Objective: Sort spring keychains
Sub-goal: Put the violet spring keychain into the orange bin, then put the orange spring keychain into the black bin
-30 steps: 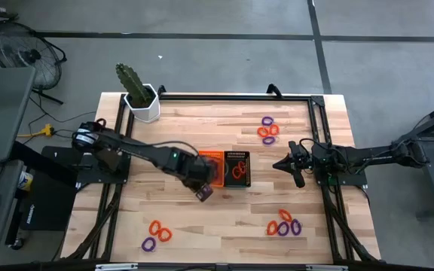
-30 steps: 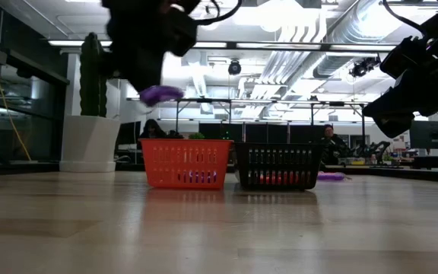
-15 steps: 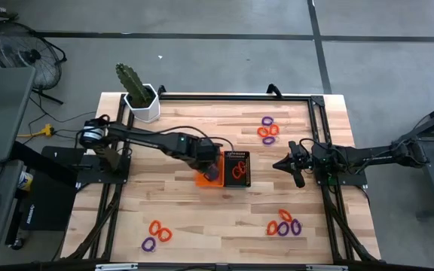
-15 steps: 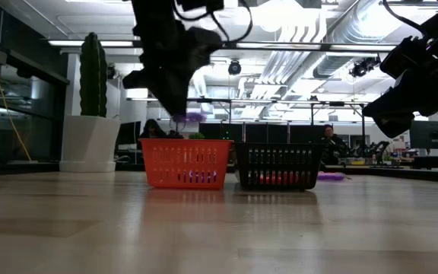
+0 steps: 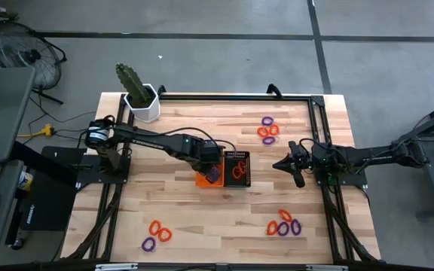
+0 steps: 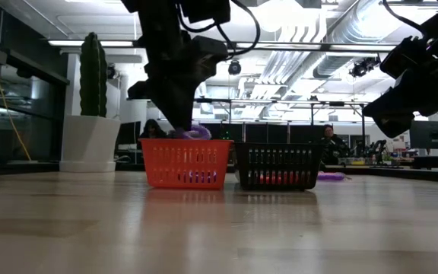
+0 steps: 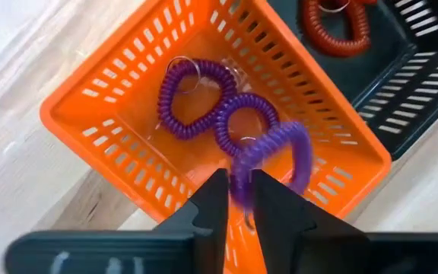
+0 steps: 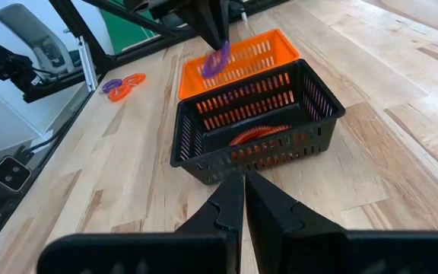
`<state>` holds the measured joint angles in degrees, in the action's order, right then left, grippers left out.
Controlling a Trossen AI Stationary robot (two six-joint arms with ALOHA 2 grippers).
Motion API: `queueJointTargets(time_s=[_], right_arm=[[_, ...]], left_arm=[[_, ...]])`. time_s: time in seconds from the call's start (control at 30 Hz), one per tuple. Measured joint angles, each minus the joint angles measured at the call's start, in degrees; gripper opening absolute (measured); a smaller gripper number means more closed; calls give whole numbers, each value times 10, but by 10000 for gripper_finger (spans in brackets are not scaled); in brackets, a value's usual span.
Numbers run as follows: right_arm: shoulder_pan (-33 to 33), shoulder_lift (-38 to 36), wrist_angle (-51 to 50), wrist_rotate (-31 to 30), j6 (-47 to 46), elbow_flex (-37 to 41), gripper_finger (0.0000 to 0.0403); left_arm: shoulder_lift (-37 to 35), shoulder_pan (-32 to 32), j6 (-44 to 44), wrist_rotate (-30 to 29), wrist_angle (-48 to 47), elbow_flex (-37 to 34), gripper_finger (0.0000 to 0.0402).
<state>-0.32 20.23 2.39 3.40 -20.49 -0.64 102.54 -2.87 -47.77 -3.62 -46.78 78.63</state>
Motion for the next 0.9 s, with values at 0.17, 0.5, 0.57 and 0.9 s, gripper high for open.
queueJointTargets(time_s=[0.17, 0.5, 0.57, 0.9], right_arm=[[0, 0, 0, 0, 0, 0, 12], [0, 0, 0, 0, 0, 0, 12], [0, 0, 0, 0, 0, 0, 12], [0, 0, 0, 0, 0, 0, 12]], left_arm=[[0, 0, 3, 0, -1, 0, 103], [-18, -30, -31, -3, -103, 0, 115], [-26, -46, -58, -17, -130, 0, 115], [-64, -113, -189, -14, -217, -16, 115]])
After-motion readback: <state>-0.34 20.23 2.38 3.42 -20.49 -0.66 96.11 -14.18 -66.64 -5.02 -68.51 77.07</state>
